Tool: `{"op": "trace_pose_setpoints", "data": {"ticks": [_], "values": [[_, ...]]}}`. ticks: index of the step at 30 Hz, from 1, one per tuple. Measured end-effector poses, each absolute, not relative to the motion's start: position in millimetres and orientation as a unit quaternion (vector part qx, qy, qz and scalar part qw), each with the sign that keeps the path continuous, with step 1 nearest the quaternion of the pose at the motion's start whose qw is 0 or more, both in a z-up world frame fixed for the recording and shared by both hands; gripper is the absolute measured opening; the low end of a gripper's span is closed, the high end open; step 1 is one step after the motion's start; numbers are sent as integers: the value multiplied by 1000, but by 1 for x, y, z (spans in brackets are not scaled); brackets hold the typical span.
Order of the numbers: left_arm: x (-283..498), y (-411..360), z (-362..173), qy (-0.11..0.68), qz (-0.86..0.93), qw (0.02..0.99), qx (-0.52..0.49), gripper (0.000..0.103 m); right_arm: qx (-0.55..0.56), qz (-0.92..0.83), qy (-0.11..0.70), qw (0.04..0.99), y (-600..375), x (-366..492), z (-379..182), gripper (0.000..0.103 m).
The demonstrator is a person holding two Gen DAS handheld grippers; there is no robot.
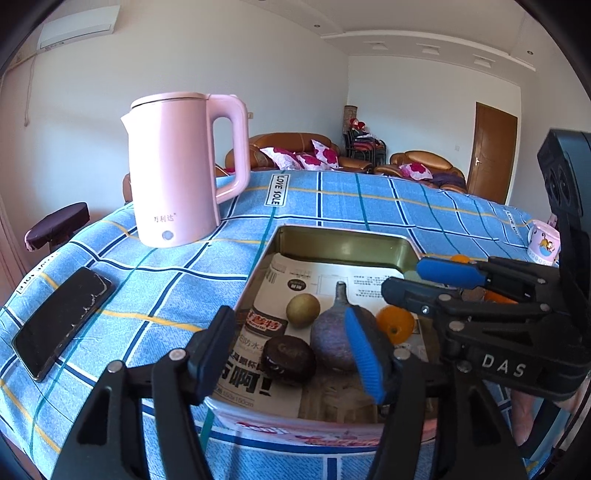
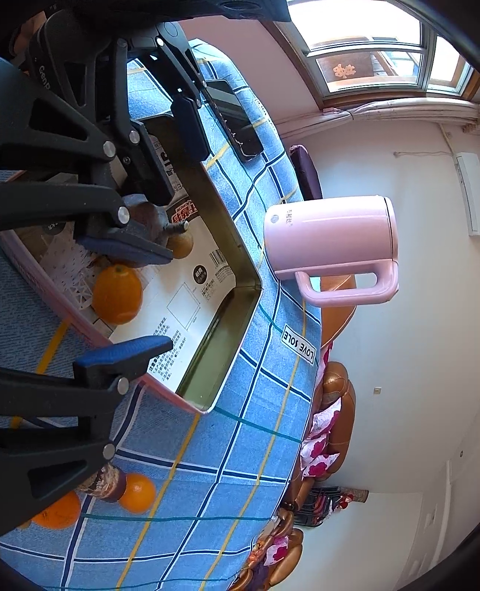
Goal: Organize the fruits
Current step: 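Open left gripper to drop the dark brown fruit while right releases the orange into the tin, then grasp the small labelled jar with left gripper while right grasps a dark brown oval fruit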
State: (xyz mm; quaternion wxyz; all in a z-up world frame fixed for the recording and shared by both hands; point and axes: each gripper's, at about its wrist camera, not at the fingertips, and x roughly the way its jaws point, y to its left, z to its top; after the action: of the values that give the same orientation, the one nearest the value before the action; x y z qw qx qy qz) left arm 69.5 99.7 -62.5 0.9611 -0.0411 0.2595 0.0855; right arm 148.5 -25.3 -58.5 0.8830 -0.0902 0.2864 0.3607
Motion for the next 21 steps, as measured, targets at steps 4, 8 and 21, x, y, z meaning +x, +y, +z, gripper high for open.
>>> {"op": "trace_pose_setpoints", "data": {"ticks": [4, 8, 21], "values": [[58, 102, -56, 226, 95, 968, -51, 91, -69, 347, 260, 899, -41, 143, -52, 56], [48, 103, -47, 206, 89, 972, -76, 94, -84, 319, 236, 914, -70, 126, -44, 56], [54, 26, -39, 224, 17, 973, -43, 97, -32, 204, 296, 933, -223, 96, -72, 58]]}}
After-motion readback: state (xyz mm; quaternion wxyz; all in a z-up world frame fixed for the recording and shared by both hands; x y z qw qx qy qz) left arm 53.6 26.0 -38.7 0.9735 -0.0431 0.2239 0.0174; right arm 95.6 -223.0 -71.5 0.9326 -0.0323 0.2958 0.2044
